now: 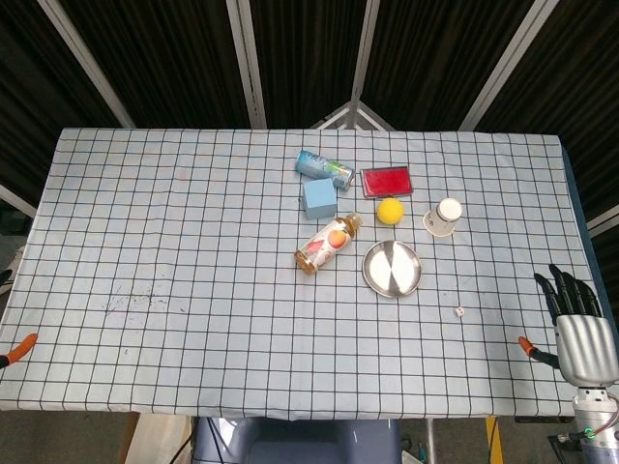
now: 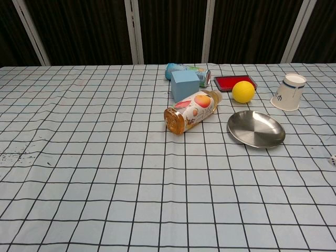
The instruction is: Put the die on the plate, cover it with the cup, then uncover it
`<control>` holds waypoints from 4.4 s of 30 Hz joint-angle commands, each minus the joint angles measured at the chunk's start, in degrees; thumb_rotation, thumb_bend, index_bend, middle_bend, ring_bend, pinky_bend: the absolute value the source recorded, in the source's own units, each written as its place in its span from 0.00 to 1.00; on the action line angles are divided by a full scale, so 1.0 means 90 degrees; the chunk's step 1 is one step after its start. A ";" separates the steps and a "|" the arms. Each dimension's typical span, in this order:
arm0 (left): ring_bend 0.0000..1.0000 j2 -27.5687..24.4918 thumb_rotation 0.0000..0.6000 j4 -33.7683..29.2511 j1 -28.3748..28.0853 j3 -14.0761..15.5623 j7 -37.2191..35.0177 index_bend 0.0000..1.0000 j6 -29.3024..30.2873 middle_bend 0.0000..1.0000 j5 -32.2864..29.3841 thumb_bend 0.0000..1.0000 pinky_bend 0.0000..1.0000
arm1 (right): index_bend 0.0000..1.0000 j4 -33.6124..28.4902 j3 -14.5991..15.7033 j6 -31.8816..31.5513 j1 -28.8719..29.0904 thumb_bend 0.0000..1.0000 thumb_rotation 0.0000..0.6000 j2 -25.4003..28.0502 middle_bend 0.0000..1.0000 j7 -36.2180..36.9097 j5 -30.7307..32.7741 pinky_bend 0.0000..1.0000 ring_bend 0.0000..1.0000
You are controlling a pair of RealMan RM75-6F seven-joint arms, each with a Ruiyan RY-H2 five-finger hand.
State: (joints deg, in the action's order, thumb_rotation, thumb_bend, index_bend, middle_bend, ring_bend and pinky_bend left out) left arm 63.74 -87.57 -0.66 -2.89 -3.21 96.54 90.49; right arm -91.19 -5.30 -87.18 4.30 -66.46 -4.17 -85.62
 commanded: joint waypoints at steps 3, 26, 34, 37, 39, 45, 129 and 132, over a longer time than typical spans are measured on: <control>0.00 -0.0006 1.00 -0.0046 -0.0035 0.0027 0.0098 0.10 -0.0118 0.00 -0.0002 0.26 0.02 | 0.13 0.0029 0.0001 -0.0030 0.0004 0.08 1.00 -0.0028 0.04 -0.0007 -0.0048 0.10 0.08; 0.00 -0.0004 1.00 -0.0150 0.0018 0.0171 0.0326 0.10 -0.0041 0.00 0.0284 0.26 0.02 | 0.21 0.0292 0.0103 0.0282 0.0125 0.08 1.00 -0.0109 0.04 0.0392 -0.0110 0.10 0.09; 0.00 0.0064 1.00 -0.0096 0.0040 0.0177 0.0389 0.10 0.0033 0.00 0.0362 0.26 0.02 | 0.25 0.0702 0.0018 0.0561 0.0339 0.08 1.00 -0.0309 0.04 0.0511 -0.0042 0.10 0.11; 0.00 0.0076 1.00 -0.0129 -0.0009 0.0170 0.0443 0.10 -0.0095 0.00 0.0311 0.26 0.02 | 0.26 0.1033 0.0008 0.0851 0.0552 0.08 1.00 -0.0392 0.05 0.0576 -0.0091 0.10 0.11; 0.00 0.0078 1.00 -0.0159 -0.0018 0.0163 0.0477 0.10 -0.0117 0.00 0.0296 0.26 0.02 | 0.26 0.1276 0.0037 0.1156 0.0746 0.08 1.00 -0.0428 0.05 0.0768 -0.0160 0.10 0.11; 0.00 0.0141 1.00 -0.0210 -0.0014 0.0132 0.0617 0.10 -0.0114 0.00 0.0254 0.26 0.02 | 0.26 0.2369 0.0100 0.1718 0.1329 0.08 1.00 -0.0745 0.05 0.1585 -0.0563 0.10 0.12; 0.00 0.0519 1.00 -0.0451 0.0022 0.0221 0.1797 0.10 -0.0320 0.00 0.0279 0.26 0.02 | 0.52 0.7247 0.1356 0.1729 0.2189 0.35 1.00 -0.3219 0.09 0.4370 -0.1483 0.10 0.17; 0.00 0.0526 1.00 -0.0455 0.0015 0.0219 0.1814 0.10 -0.0340 0.00 0.0271 0.26 0.02 | 0.52 0.7290 0.1374 0.1732 0.2185 0.35 1.00 -0.3237 0.09 0.4380 -0.1480 0.10 0.17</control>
State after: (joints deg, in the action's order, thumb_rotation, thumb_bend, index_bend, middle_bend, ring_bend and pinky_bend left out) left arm 68.48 -91.66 -0.52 -0.92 13.11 93.47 92.93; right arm -25.60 7.04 -71.60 23.97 -95.58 35.23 -98.94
